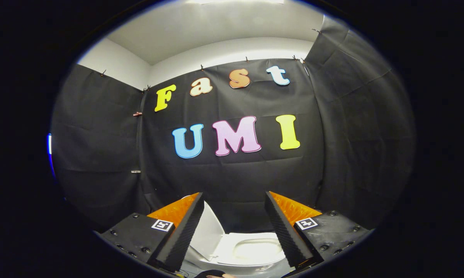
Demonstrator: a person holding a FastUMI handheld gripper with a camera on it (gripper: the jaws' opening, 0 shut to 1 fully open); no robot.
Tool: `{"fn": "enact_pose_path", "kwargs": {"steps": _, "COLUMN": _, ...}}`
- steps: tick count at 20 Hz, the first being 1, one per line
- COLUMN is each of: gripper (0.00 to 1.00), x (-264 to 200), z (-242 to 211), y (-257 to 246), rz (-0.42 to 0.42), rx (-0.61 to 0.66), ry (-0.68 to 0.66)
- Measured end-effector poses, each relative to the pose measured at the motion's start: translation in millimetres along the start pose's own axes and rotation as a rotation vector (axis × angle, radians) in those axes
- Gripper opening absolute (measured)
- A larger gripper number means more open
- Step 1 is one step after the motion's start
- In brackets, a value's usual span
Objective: Open the toilet lid.
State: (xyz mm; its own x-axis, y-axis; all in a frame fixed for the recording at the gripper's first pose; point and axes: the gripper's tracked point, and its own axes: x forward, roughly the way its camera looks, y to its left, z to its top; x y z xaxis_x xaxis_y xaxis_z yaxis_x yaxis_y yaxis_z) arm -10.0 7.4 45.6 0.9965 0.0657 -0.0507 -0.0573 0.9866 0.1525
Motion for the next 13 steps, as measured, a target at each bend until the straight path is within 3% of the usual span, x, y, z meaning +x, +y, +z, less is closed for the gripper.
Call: {"fn": "enact_pose_path", "kwargs": {"steps": 13, "gripper": 0.99, "x": -5.0, "z": 13.6, "y": 14.1, "rz": 0.019, "rx": -0.043, "ry": -0.031}}
